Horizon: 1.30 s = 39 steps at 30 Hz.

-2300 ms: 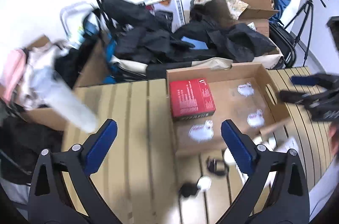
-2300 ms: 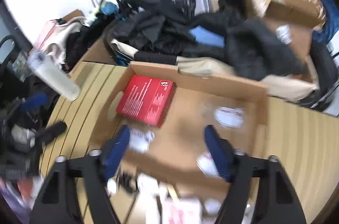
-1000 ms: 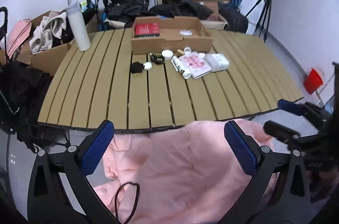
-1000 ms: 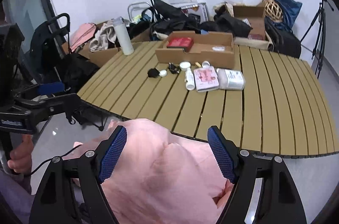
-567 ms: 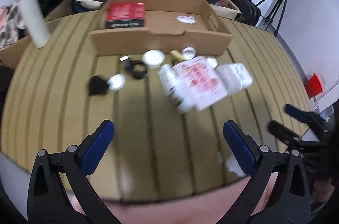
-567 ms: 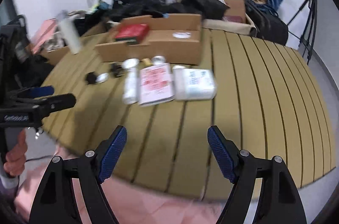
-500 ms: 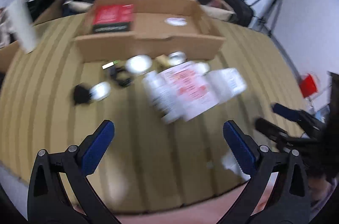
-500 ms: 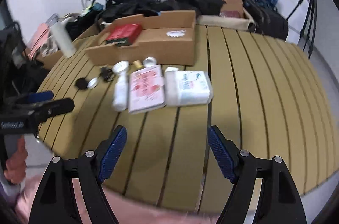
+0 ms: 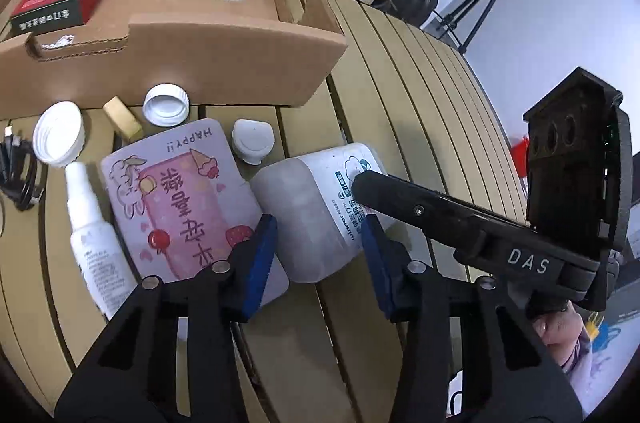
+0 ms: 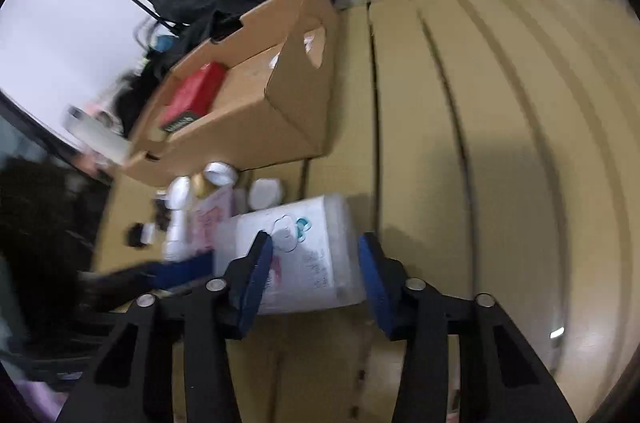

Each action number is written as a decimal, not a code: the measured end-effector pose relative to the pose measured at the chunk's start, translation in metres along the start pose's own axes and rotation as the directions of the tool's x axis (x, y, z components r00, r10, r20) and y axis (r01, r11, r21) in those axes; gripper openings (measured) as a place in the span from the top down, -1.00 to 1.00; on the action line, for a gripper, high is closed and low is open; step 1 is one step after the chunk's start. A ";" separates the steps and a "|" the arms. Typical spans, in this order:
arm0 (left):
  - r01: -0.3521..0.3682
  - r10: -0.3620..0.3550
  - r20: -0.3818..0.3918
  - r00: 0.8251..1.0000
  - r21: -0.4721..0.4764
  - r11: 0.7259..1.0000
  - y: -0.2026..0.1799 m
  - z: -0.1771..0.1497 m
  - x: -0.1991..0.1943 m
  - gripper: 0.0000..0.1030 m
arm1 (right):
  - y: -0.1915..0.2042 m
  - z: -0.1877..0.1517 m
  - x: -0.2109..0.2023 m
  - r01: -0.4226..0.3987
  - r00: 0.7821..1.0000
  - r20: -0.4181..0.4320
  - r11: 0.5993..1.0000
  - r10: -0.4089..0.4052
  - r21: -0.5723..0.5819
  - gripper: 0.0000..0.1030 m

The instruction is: Organize objects

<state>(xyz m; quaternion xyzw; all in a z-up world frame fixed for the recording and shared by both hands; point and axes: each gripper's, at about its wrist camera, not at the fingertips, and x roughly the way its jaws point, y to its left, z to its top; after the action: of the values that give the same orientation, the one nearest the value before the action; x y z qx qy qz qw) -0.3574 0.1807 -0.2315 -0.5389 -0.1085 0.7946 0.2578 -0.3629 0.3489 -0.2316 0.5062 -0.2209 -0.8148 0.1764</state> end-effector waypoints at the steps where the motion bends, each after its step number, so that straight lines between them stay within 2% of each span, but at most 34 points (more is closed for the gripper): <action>1: -0.011 0.011 0.001 1.000 0.005 1.000 -0.002 -0.001 -0.002 0.26 | 0.000 -0.001 0.000 -0.004 1.000 -0.003 1.000 0.004 0.003 0.17; 5: -0.004 0.004 0.032 0.999 0.028 1.000 -0.015 -0.004 -0.021 0.28 | 0.013 -0.008 -0.017 0.026 1.000 -0.004 1.000 -0.026 -0.007 0.19; 9: 0.047 -0.049 0.102 0.994 0.022 0.999 -0.022 0.011 -0.067 0.27 | 0.043 0.001 -0.060 0.003 0.998 0.068 0.998 0.001 -0.056 0.20; 11: 0.059 -0.059 0.110 0.992 0.000 0.998 -0.020 0.028 -0.082 0.27 | 0.060 0.014 -0.076 0.005 0.994 0.108 0.997 0.003 -0.074 0.20; 15: 0.059 -0.057 0.135 0.989 -0.017 0.998 -0.010 0.092 -0.106 0.28 | 0.104 0.062 -0.086 0.029 0.985 0.172 0.989 -0.003 -0.148 0.20; 19: 0.046 -0.046 0.138 0.989 -0.002 0.999 0.009 0.158 -0.103 0.28 | 0.124 0.124 -0.068 0.029 0.981 0.193 0.981 0.008 -0.190 0.20; 24: 0.000 0.003 0.071 0.997 -0.043 0.999 0.050 0.222 -0.051 0.37 | 0.117 0.191 -0.010 0.061 0.988 0.151 0.984 -0.036 -0.170 0.23; 26: -0.028 0.031 0.037 0.999 -0.064 0.998 0.065 0.231 -0.025 0.44 | 0.102 0.206 0.023 0.082 0.991 0.119 0.988 -0.066 -0.134 0.27; 29: -0.036 0.035 -0.013 0.999 -0.096 0.995 0.088 0.237 0.015 0.52 | 0.077 0.218 0.063 0.111 0.991 0.080 0.989 -0.103 -0.101 0.32; 30: -0.047 0.044 -0.034 0.998 -0.099 0.994 0.093 0.237 0.028 0.58 | 0.067 0.220 0.080 0.138 0.989 0.062 0.986 -0.133 -0.091 0.32; 32: -0.087 0.082 -0.052 0.995 -0.091 0.992 0.100 0.237 0.046 0.57 | 0.058 0.220 0.098 0.194 0.980 0.054 0.976 -0.189 -0.097 0.30; 33: -0.076 0.074 -0.032 0.997 -0.088 0.993 0.101 0.236 0.047 0.54 | 0.059 0.218 0.103 0.244 0.968 0.089 0.963 -0.234 -0.118 0.33; 35: -0.123 0.122 -0.021 0.992 -0.059 0.991 0.101 0.234 0.043 0.40 | 0.065 0.216 0.104 0.302 0.951 0.114 0.941 -0.287 -0.153 0.32; 36: -0.151 0.150 -0.015 0.989 -0.056 0.987 0.102 0.233 0.035 0.32 | 0.067 0.217 0.104 0.306 0.951 0.103 0.939 -0.293 -0.159 0.32; 39: -0.150 0.152 0.016 0.988 -0.058 0.987 0.095 0.227 -0.007 0.29 | 0.077 0.213 0.091 0.294 0.956 0.080 0.940 -0.284 -0.176 0.32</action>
<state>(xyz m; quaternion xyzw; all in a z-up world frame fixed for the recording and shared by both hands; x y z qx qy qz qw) -0.5905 0.1209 -0.1793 -0.5445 -0.0926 0.8139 0.1803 -0.5893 0.2762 -0.1752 0.4925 -0.0717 -0.8620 0.0957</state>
